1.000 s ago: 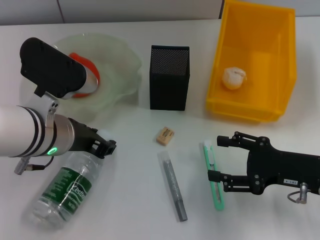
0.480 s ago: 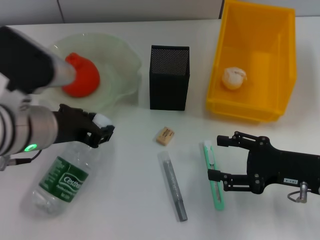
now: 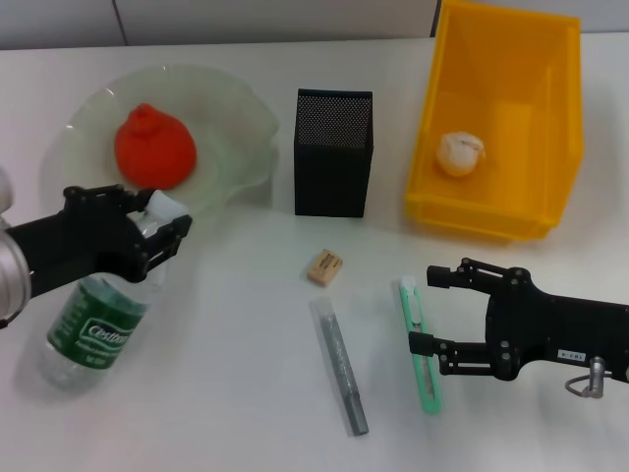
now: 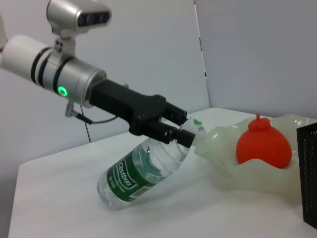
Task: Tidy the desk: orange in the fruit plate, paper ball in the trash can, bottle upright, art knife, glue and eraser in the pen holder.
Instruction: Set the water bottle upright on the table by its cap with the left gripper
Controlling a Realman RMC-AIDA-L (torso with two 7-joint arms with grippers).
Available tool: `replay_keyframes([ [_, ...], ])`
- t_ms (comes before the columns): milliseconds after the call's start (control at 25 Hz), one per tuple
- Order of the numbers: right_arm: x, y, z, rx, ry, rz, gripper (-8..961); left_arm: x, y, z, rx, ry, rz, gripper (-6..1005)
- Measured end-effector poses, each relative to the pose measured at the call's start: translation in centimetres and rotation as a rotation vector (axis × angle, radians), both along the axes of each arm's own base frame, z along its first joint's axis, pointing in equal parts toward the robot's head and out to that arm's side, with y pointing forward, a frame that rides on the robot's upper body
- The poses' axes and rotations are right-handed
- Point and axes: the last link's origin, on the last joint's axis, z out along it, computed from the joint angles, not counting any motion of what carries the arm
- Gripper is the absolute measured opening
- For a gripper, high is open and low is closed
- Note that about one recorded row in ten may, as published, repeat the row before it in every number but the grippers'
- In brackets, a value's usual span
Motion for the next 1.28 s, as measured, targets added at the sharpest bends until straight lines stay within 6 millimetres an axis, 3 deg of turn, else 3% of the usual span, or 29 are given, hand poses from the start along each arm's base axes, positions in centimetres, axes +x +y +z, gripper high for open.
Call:
replay_keyframes([
  [120,0.0,0.0,0.0,0.001,0.000,-0.001,852,-2.5,-0.2,0.0,0.023,-0.086,-0.034,456],
  [320,0.0,0.0,0.0,-0.004,0.002,-0.006,852,-3.5,-0.9,0.7,0.016,-0.232,-0.094,451],
  [1280,-0.2,0.2,0.0,-0.012,0.007,-0.011,853,-3.8,-1.9,2.4,-0.003,-0.324,-0.176,447],
])
